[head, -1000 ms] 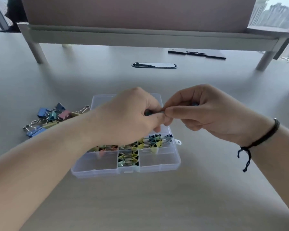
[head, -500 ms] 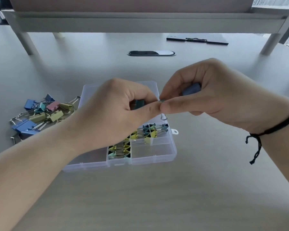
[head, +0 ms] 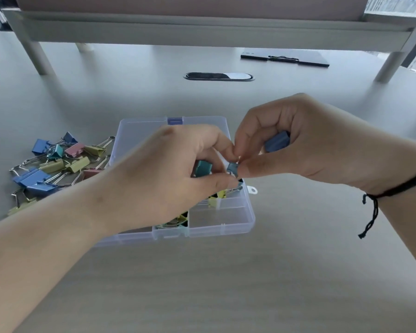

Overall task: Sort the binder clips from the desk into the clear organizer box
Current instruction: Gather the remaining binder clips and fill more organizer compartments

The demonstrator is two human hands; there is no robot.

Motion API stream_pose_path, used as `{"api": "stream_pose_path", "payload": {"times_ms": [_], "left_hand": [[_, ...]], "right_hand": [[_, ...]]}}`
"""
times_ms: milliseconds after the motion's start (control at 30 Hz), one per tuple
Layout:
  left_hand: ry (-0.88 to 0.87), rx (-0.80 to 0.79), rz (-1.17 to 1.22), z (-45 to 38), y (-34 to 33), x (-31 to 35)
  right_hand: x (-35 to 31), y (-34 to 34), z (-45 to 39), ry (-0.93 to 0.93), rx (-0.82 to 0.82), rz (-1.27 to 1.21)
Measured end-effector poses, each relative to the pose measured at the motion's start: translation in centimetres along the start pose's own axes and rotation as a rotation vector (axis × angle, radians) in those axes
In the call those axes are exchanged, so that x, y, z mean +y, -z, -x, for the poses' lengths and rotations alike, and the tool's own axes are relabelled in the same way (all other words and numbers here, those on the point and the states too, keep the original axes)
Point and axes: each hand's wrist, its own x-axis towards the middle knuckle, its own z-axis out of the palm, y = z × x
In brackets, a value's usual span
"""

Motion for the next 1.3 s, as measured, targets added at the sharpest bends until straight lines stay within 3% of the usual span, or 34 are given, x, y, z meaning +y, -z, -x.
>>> {"api": "stream_pose_path", "payload": {"times_ms": [467,900,1300], "left_hand": [[0.014,-0.016,-0.003,0.3,0.1,0.5],[-0.035,-0.037,-0.031,0.4,0.4,0.2],[-0.038,-0.058,-0.035,0.3,0.5,0.0]], "right_hand": [[-0.8,-0.6,0.4,-0.006,-0.031,0.221],[0.0,-0.9,0.2,0.021,-0.055,0.142],[-0.4,-1.3,0.3,0.005,-0.004,0.215]]}}
